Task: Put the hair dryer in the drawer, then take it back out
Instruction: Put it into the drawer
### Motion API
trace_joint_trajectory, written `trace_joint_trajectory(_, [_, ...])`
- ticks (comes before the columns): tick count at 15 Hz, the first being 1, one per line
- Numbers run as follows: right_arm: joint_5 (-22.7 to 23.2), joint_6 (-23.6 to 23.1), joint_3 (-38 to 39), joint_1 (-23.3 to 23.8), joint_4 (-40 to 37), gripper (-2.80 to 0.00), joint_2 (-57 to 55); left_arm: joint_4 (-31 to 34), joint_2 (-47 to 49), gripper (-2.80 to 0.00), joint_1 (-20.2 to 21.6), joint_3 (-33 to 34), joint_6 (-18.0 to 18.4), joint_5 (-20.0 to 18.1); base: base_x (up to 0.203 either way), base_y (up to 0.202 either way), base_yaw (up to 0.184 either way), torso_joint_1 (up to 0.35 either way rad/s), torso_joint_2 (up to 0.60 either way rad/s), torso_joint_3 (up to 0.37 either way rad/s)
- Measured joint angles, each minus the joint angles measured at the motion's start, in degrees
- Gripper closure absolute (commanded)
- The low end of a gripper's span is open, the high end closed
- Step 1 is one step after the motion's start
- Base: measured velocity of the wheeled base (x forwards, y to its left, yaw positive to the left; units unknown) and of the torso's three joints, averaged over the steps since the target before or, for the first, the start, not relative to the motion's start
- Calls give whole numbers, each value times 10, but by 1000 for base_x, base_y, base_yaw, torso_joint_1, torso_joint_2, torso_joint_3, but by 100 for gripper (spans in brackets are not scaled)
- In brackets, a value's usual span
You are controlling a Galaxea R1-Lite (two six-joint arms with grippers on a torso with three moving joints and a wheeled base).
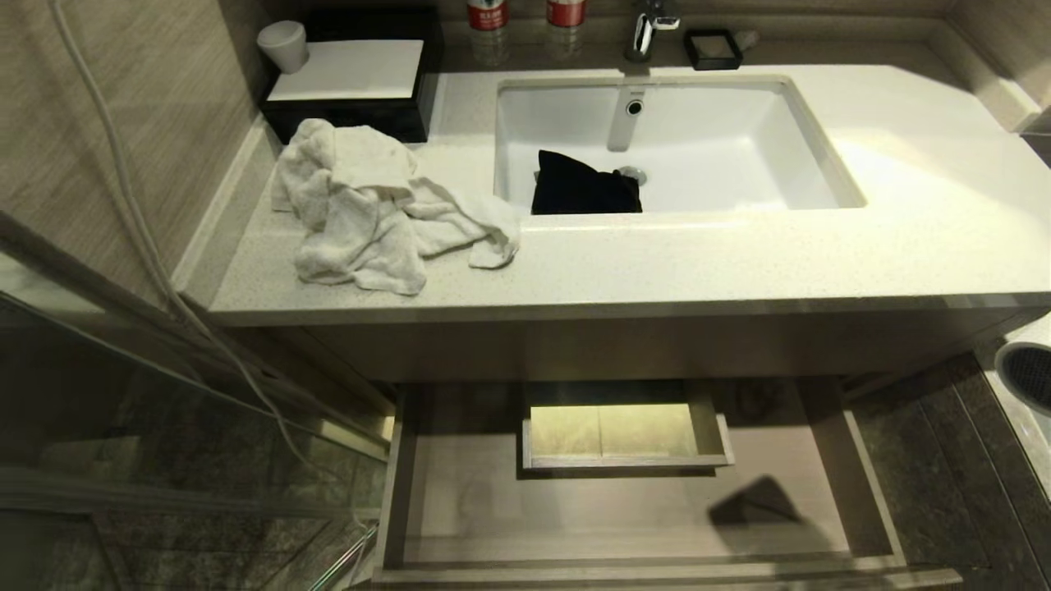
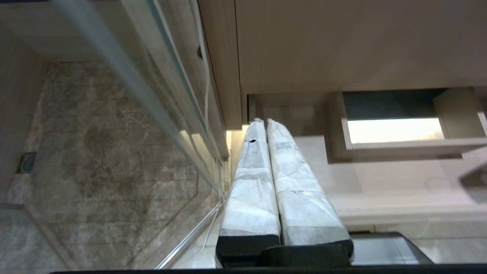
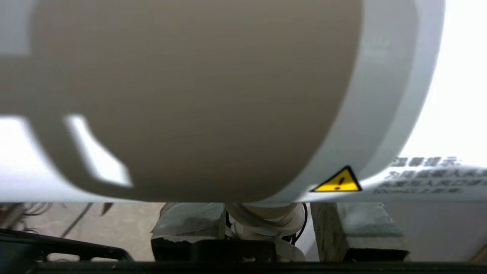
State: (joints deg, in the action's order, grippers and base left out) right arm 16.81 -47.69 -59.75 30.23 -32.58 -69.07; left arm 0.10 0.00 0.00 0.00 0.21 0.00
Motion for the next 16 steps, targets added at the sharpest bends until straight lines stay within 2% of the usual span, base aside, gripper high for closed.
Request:
trace_joint_trajectory(2, [0,17,4,-4,0,0,7,0,0,0,0,0,0,0,0,0,0,-278,33,-242])
trace_joint_trajectory(10, [0,27,23,-5,14,0,26,0,0,0,0,0,0,0,0,0,0,-247,-12,-252])
trace_joint_trajectory(16, [-1,34,38,-5,16,0,42,0,0,0,0,0,0,0,0,0,0,-193,302,91])
